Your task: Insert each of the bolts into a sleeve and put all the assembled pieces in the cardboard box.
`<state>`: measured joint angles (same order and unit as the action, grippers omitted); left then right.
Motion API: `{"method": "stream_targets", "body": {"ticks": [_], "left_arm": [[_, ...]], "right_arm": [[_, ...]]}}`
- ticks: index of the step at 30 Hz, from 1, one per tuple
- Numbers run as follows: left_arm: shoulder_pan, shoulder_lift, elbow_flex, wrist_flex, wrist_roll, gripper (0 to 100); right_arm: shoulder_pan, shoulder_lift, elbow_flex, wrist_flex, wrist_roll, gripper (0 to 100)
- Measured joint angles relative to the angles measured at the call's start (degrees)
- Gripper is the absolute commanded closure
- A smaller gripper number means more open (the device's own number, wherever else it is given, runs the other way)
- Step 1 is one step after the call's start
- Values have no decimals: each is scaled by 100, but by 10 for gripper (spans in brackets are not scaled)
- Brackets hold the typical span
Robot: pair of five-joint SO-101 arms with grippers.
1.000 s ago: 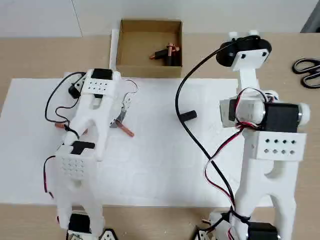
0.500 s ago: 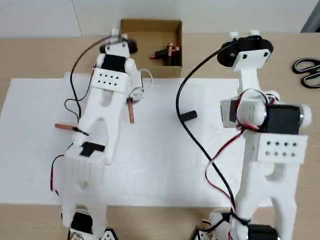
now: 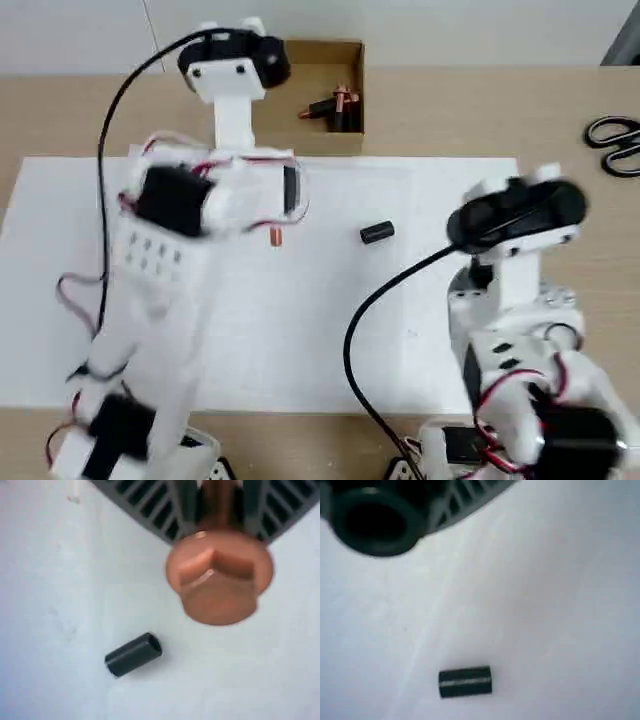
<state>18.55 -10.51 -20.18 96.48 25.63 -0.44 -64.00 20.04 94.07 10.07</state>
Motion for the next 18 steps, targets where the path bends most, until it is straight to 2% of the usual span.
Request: {"method": "stream_targets", "body": {"ticks": [5, 10, 13, 18], "left_arm": [[70, -1266, 1600, -1178, -9, 994], [167, -2488, 3534, -2813, -246, 994], [176, -3068, 4615, -3877, -273, 994], [193, -3543, 5811, -5354, -273, 994]], "right_arm": [[0, -923, 1653, -1196, 9, 995], [-149, -1591, 3279, -2760, -264, 995], [-536, -1820, 4053, -3490, -615, 995], [-1705, -1925, 5011, -4536, -993, 995]]}}
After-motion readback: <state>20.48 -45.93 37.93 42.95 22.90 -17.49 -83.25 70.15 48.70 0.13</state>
